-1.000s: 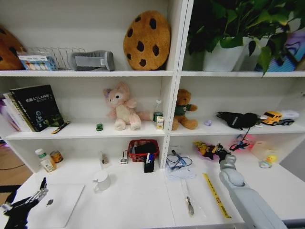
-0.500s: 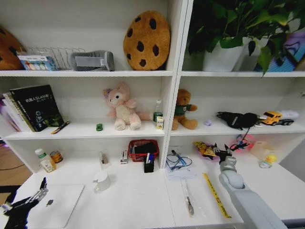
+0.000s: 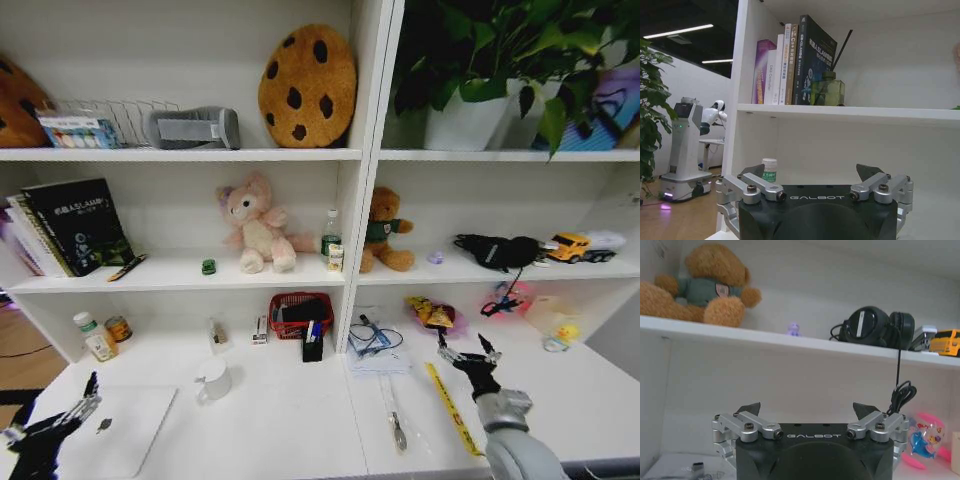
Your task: Organize the objects on the table.
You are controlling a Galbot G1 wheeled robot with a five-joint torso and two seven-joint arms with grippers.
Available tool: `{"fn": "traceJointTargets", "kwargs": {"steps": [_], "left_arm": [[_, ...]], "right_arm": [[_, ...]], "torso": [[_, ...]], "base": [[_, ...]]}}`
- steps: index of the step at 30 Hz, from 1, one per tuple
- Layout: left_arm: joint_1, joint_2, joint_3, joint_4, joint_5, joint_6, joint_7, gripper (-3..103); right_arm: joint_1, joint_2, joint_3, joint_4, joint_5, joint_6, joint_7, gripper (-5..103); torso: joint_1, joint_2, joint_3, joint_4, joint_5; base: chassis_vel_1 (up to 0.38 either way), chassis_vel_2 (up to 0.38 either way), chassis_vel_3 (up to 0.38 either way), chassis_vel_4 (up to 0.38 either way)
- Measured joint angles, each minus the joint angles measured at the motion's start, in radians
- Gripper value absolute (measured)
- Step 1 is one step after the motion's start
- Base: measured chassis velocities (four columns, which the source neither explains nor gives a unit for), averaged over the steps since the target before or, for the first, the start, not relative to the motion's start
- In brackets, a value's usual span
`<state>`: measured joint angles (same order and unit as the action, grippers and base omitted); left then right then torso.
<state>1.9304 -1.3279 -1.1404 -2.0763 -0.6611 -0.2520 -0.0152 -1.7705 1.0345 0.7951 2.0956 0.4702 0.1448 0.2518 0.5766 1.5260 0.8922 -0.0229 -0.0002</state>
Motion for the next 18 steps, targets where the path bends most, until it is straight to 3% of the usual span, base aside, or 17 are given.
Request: {"fn": "traceJointTargets", "kwargs": {"steps": [5, 18], "left_arm": [[0.000, 0.000, 0.000, 0.000, 0.000, 0.000, 0.000, 100], [0.000, 0.000, 0.000, 0.000, 0.000, 0.000, 0.000, 100]], "right_arm": [[-0.077, 0.028, 0.041, 0.101, 0.017, -0.001, -0.017, 100], [-0.078, 0.030, 0.043, 0.105, 0.021, -0.012, -0.019, 100]], "torso": [[0.000, 0.000, 0.000, 0.0001, 0.0000], [0.000, 0.000, 0.000, 0.0002, 0.0003]], "base": [[0.000, 0.000, 0.000, 0.000], [0.000, 0.000, 0.000, 0.000]]}}
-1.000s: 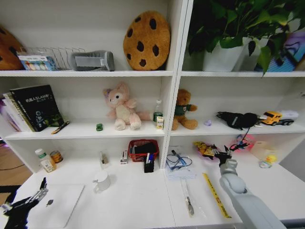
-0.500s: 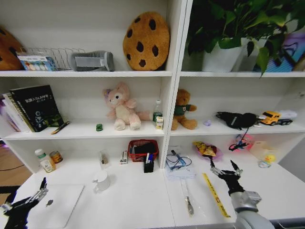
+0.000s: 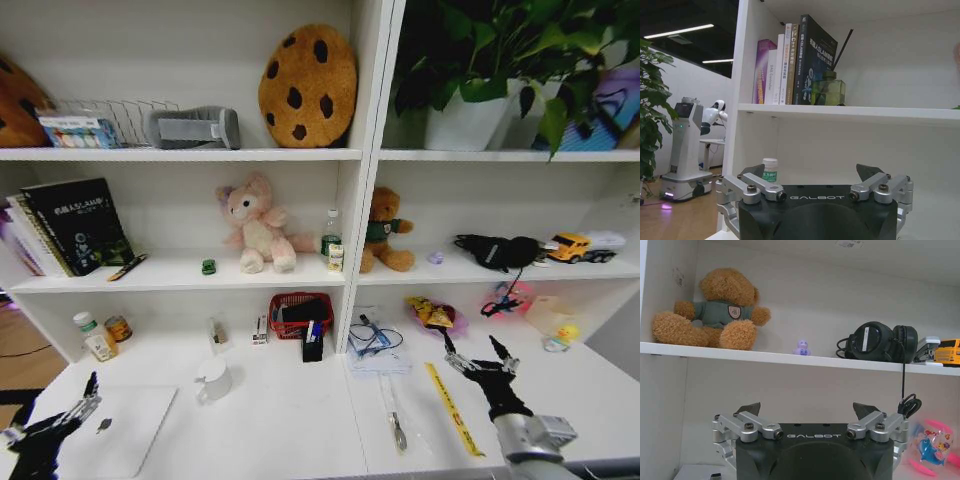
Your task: Organize the objects on the table.
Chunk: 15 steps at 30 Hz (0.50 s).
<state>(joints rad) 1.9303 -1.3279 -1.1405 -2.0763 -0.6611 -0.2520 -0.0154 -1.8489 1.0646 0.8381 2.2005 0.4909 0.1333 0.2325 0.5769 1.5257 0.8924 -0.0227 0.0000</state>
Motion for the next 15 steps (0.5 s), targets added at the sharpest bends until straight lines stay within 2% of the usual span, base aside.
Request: {"fn": "traceJointTargets", "kwargs": {"steps": [11, 15], "left_arm": [[0.000, 0.000, 0.000, 0.000, 0.000, 0.000, 0.000, 100], [0.000, 0.000, 0.000, 0.000, 0.000, 0.000, 0.000, 100]], "right_arm": [[0.003, -0.001, -0.002, -0.005, 0.000, -0.001, 0.000, 100], [0.004, -0.001, -0.003, -0.006, 0.000, -0.001, 0.000, 100]], "torso": [[0.000, 0.000, 0.000, 0.0000, 0.0001], [0.000, 0.000, 0.000, 0.0001, 0.0002]], "base": [[0.000, 0.000, 0.000, 0.000], [0.069, 0.071, -0.080, -0.082]]}}
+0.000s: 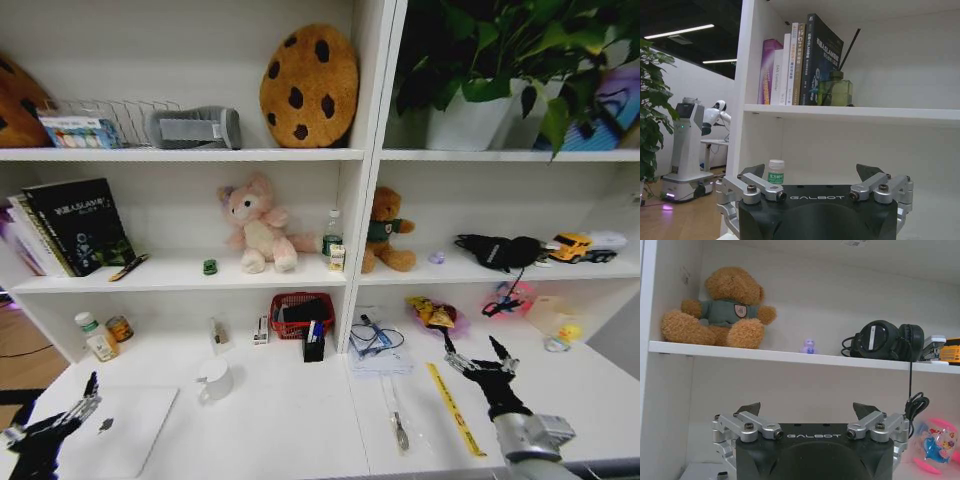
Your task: Organize the objects on the table.
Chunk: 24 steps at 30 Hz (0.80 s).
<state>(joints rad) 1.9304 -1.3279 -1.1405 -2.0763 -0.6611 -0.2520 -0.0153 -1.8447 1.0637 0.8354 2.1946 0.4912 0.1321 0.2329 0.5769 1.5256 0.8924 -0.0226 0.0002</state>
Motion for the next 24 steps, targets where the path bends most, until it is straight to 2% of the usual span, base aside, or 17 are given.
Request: {"fn": "traceJointTargets", "kwargs": {"steps": [15, 16, 19, 20, 22, 23, 24], "left_arm": [[0.000, 0.000, 0.000, 0.000, 0.000, 0.000, 0.000, 100], [0.000, 0.000, 0.000, 0.000, 0.000, 0.000, 0.000, 100], [0.000, 0.000, 0.000, 0.000, 0.000, 0.000, 0.000, 100], [0.000, 0.000, 0.000, 0.000, 0.000, 0.000, 0.001, 100], [0.000, 0.000, 0.000, 0.000, 0.000, 0.000, -0.001, 100], [0.000, 0.000, 0.000, 0.000, 0.000, 0.000, 0.000, 100], [0.000, 0.000, 0.000, 0.000, 0.000, 0.000, 0.000, 100]], "right_arm": [[0.001, 0.000, -0.001, -0.002, 0.000, -0.001, 0.001, 100], [0.001, 0.000, -0.001, -0.002, 0.000, -0.001, 0.001, 100], [0.001, 0.000, -0.001, -0.002, 0.000, -0.001, 0.001, 100], [0.002, 0.000, -0.001, -0.002, 0.000, -0.001, 0.001, 100], [0.002, 0.000, -0.002, -0.002, 0.000, -0.001, 0.001, 100], [0.002, 0.000, -0.002, -0.002, 0.000, -0.001, 0.001, 100], [0.002, 0.000, -0.002, -0.002, 0.000, 0.000, 0.001, 100]], "torso": [[0.000, 0.000, 0.000, -0.0001, 0.0003], [0.000, 0.000, 0.000, 0.0001, -0.0011], [0.000, 0.000, 0.000, -0.0002, -0.0004], [0.000, 0.000, 0.000, 0.0000, 0.0012], [0.000, 0.000, 0.000, -0.0002, 0.0002], [0.000, 0.000, 0.000, 0.0000, -0.0019], [0.000, 0.000, 0.000, -0.0002, 0.0000]], "base": [[0.214, 0.225, -0.224, -0.214], [0.303, 0.322, -0.339, -0.291], [0.347, 0.335, -0.337, -0.320], [0.343, 0.362, -0.387, -0.372], [0.342, 0.353, -0.387, -0.319], [0.342, 0.352, -0.339, -0.319], [0.353, 0.352, -0.322, -0.361]]}}
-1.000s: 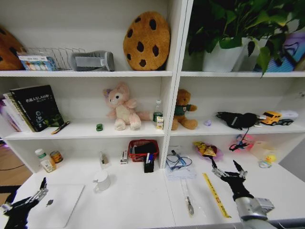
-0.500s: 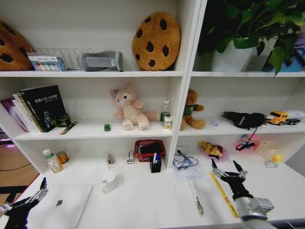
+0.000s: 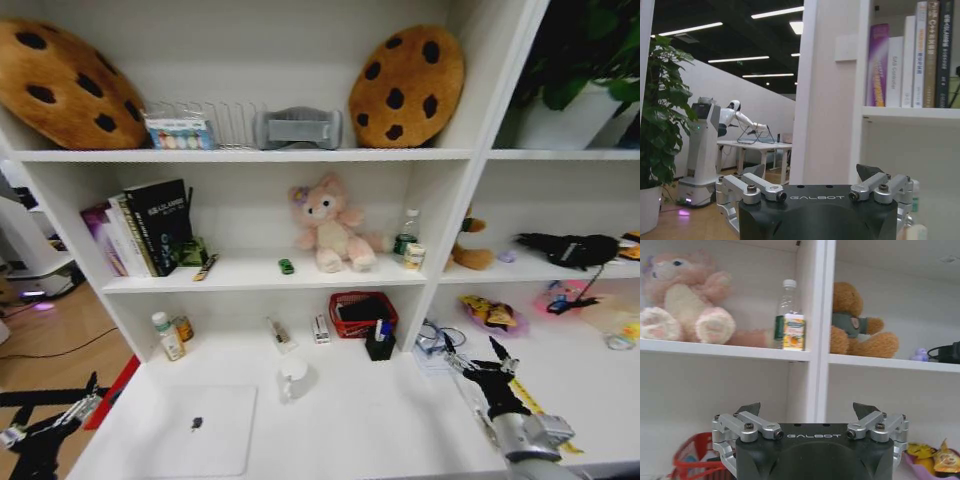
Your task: Organize the objects on the table.
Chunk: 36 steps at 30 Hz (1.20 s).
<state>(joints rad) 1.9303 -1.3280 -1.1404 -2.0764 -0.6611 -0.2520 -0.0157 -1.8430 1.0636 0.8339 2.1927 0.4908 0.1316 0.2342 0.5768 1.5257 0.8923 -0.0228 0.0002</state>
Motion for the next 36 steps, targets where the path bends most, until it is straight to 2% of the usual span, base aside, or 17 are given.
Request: {"fn": "traceJointTargets", "kwargs": {"steps": [1, 2, 4, 5, 6, 7, 8, 9, 10, 12, 13, 18, 24, 36], "left_arm": [[0.000, 0.000, 0.000, 0.000, 0.000, 0.000, 0.000, 100], [0.000, 0.000, 0.000, 0.000, 0.000, 0.000, 0.000, 100], [0.000, 0.000, 0.000, 0.000, 0.000, 0.000, 0.000, 100], [0.000, 0.000, 0.000, 0.000, 0.000, 0.000, 0.000, 100], [0.000, 0.000, 0.000, 0.000, 0.000, 0.000, 0.000, 100], [0.000, 0.000, 0.000, 0.000, 0.000, 0.000, 0.000, 100], [0.000, 0.000, -0.001, 0.000, 0.000, 0.000, 0.000, 100], [0.000, 0.000, 0.000, 0.000, 0.000, 0.000, 0.000, 100], [0.000, 0.000, 0.000, 0.000, 0.000, 0.000, 0.000, 100], [0.000, 0.000, 0.000, 0.000, 0.000, 0.000, 0.000, 100], [0.000, 0.000, 0.000, 0.000, 0.000, 0.000, 0.000, 100], [0.000, 0.000, 0.000, 0.000, 0.000, 0.000, 0.000, 100], [0.000, 0.000, 0.000, 0.000, 0.000, 0.000, 0.001, 100], [0.000, 0.000, 0.000, 0.000, 0.000, 0.000, 0.000, 100]], "right_arm": [[0.000, 0.000, 0.000, 0.000, 0.000, 0.000, 0.000, 100], [0.000, 0.000, 0.000, 0.000, 0.000, 0.000, 0.000, 100], [0.000, 0.000, 0.000, 0.000, 0.000, 0.000, 0.000, 100], [0.000, 0.000, 0.000, 0.000, 0.000, 0.000, 0.000, 100], [0.000, 0.000, 0.000, 0.000, 0.000, 0.000, 0.000, 100], [0.000, 0.000, 0.000, 0.000, 0.000, 0.000, 0.000, 100], [0.000, 0.000, 0.000, 0.000, 0.000, 0.000, 0.000, 100], [0.000, 0.000, 0.000, 0.000, 0.000, 0.000, 0.000, 100], [0.000, 0.000, 0.000, 0.000, 0.000, 0.000, 0.000, 100], [0.000, 0.000, 0.000, 0.000, 0.000, 0.000, 0.000, 100], [0.000, 0.000, 0.000, 0.000, 0.000, 0.000, 0.000, 100], [0.001, 0.000, 0.000, 0.000, 0.000, 0.000, 0.000, 100], [0.001, 0.000, 0.000, 0.000, 0.000, 0.000, 0.000, 100], [0.000, 0.000, 0.000, 0.000, 0.000, 0.000, 0.000, 100]], "torso": [[0.000, 0.000, 0.000, 0.0000, 0.0000], [0.000, 0.000, 0.000, 0.0000, 0.0016], [0.000, 0.000, 0.000, 0.0002, 0.0002], [0.000, 0.000, 0.000, 0.0000, -0.0019], [0.000, 0.000, 0.000, -0.0004, 0.0012], [0.000, 0.000, 0.000, -0.0004, 0.0012], [0.000, 0.000, 0.000, 0.0001, 0.0005], [0.000, 0.000, 0.000, 0.0002, -0.0022], [0.000, 0.000, 0.000, 0.0002, -0.0022], [0.000, 0.000, 0.000, 0.0007, 0.0007], [0.000, 0.000, 0.000, 0.0007, 0.0007], [0.000, 0.000, 0.000, 0.0000, 0.0003], [0.000, 0.000, 0.000, 0.0002, -0.0002], [0.000, 0.000, 0.000, 0.0001, -0.0003]], "base": [[0.353, 0.352, -0.322, -0.361], [0.329, 0.311, -0.322, -0.305], [0.264, 0.267, -0.328, -0.305], [0.216, 0.195, -0.220, -0.250], [0.216, 0.079, -0.136, -0.225], [0.216, 0.079, -0.136, -0.225], [0.152, 0.079, -0.136, -0.098], [0.075, 0.041, -0.061, -0.098], [0.075, 0.041, -0.061, -0.098], [0.040, 0.005, 0.062, -0.032], [0.004, -0.030, 0.063, -0.011], [-0.081, -0.027, 0.060, 0.047], [0.018, -0.061, -0.037, 0.051], [0.169, -0.138, -0.188, 0.158]]}}
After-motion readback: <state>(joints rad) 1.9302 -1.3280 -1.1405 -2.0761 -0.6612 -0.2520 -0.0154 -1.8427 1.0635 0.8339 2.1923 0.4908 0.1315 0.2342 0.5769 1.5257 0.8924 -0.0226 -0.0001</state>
